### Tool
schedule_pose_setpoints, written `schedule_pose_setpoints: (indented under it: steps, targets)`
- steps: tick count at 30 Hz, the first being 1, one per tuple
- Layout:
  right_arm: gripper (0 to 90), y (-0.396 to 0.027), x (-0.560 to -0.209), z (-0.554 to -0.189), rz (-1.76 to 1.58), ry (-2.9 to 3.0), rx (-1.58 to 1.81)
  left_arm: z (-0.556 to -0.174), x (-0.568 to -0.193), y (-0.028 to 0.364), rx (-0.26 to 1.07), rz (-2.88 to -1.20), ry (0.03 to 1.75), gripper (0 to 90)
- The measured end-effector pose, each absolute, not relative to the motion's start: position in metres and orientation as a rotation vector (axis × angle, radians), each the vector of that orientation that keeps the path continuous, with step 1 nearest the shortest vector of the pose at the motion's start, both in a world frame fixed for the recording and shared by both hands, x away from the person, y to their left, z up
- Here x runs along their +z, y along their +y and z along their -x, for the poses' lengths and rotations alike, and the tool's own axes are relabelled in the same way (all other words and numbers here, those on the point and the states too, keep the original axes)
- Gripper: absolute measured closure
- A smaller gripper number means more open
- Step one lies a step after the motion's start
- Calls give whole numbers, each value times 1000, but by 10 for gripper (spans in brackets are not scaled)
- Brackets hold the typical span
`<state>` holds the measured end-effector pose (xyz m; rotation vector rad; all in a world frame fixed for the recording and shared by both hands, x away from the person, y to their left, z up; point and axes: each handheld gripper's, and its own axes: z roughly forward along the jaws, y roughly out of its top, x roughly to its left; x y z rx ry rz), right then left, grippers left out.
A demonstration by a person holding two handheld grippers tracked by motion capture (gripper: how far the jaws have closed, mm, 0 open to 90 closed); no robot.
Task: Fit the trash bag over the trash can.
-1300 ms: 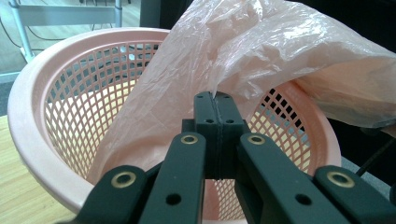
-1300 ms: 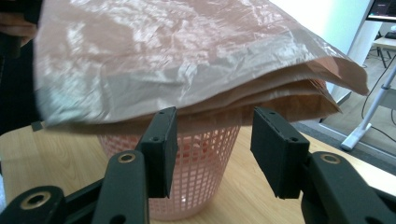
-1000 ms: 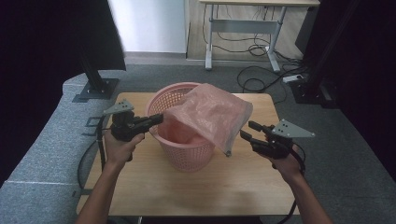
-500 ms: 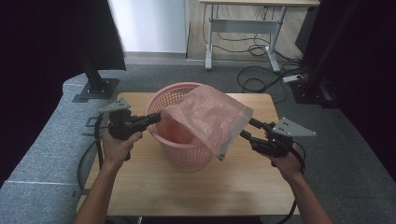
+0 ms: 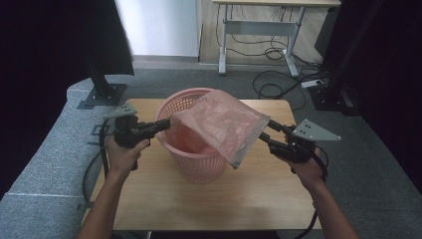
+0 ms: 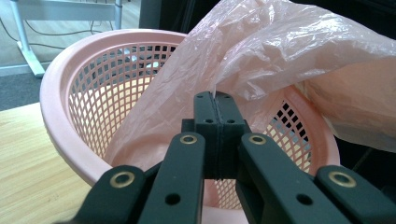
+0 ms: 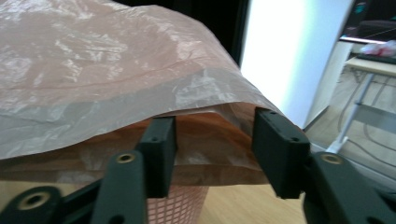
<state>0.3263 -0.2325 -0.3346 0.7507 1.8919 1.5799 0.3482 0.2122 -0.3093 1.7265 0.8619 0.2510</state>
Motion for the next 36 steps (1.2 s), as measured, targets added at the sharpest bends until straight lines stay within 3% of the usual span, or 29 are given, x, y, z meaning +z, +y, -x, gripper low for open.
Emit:
schedule_pose_setpoints:
  steps: [2,5,7,8,9,10,11,17,20,24,30,36]
  targets:
    - [533,-231,-336,-328,-746,1906,1586,-349,-309,212,247,-1729,860,888]
    - [648,-227,-335,-328,-726,1909,1596,-349,-308,211,253,-1727,851,869]
    - [742,-224,-333,-328,-705,1898,1588,-349,-308,210,256,-1719,835,825]
    - [830,-222,-330,-327,-694,1883,1575,-349,-307,210,258,-1723,823,769]
    - [830,-222,-330,-327,-694,1883,1575,-348,-306,210,278,-1720,814,769]
    - [892,-222,-326,-327,-695,1870,1575,-346,-304,210,296,-1706,801,682]
    - [892,-222,-326,-327,-695,1870,1575,-345,-302,211,302,-1700,794,682]
    - [894,-221,-318,-328,-693,1890,1585,-338,-291,203,335,-1698,725,449]
    - [894,-217,-316,-328,-687,1907,1578,-337,-287,195,344,-1717,698,419]
    - [894,-212,-314,-330,-689,1932,1581,-339,-286,186,385,-1760,689,506]
    - [896,-212,-313,-331,-687,1940,1588,-346,-288,183,346,-1777,741,884]
    - [897,-226,-315,-330,-719,1926,1596,-348,-288,194,338,-1716,783,896]
